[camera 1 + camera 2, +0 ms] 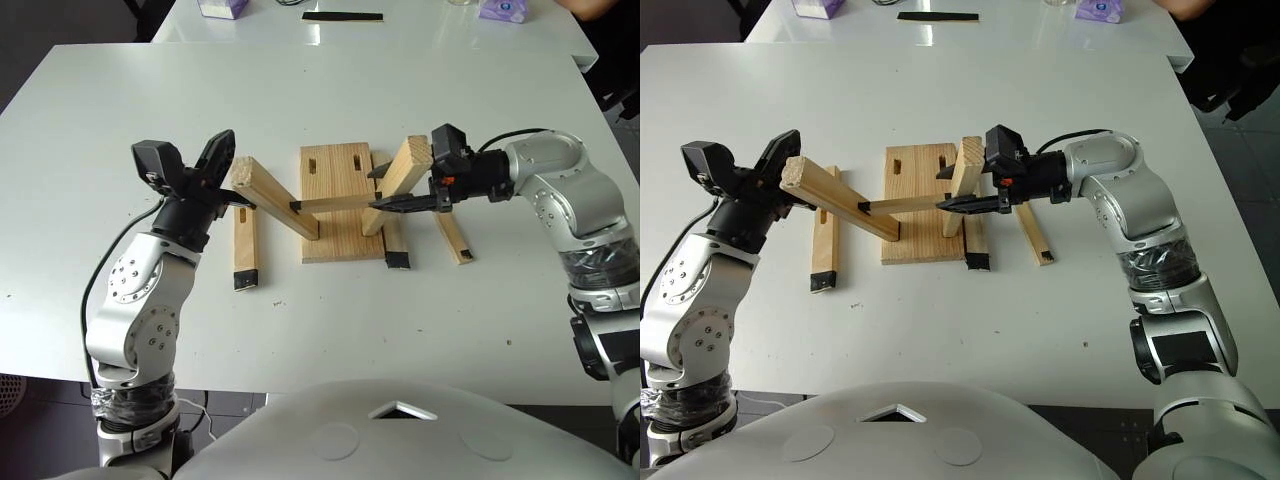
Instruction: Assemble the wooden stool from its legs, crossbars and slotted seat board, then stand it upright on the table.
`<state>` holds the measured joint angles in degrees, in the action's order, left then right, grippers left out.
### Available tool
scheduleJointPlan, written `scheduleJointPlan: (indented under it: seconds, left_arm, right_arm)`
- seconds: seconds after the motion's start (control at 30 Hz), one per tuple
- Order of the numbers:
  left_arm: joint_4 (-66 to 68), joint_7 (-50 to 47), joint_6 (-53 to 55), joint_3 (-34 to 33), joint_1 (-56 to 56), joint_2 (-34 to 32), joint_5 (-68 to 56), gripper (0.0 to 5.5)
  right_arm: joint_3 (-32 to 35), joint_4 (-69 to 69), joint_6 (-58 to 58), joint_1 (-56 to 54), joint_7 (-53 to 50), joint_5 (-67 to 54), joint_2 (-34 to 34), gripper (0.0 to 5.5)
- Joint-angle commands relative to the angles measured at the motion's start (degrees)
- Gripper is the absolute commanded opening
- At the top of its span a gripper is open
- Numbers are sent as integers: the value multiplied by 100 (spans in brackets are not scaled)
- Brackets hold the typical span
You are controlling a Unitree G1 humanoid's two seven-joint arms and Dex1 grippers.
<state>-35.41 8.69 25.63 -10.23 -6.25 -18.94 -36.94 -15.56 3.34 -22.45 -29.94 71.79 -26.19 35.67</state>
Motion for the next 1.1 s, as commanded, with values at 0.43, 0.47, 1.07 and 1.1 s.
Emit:
scheduleJointPlan:
  seconds: [0.43, 0.47, 1.07, 1.1]
  left_arm:
    - [458, 753, -310, -968, -289, -293, -309, 0]
    - [535, 768, -327, -998, -256, -305, -289, 0]
    - [-1456, -1189, 172, 588, -1883, 319, 2173, 0]
    - [-1498, -1215, 239, 832, -1724, 277, 2381, 0]
  right_arm:
    - [693, 756, -550, 663, -623, -113, -41, 327]
    - [746, 846, -618, 734, -707, -133, -26, 327]
    - [1599, 3908, -1911, 3902, -6319, 1583, -1849, 198]
    - [1292, 4172, -1998, 3934, -6743, 1808, -2179, 185]
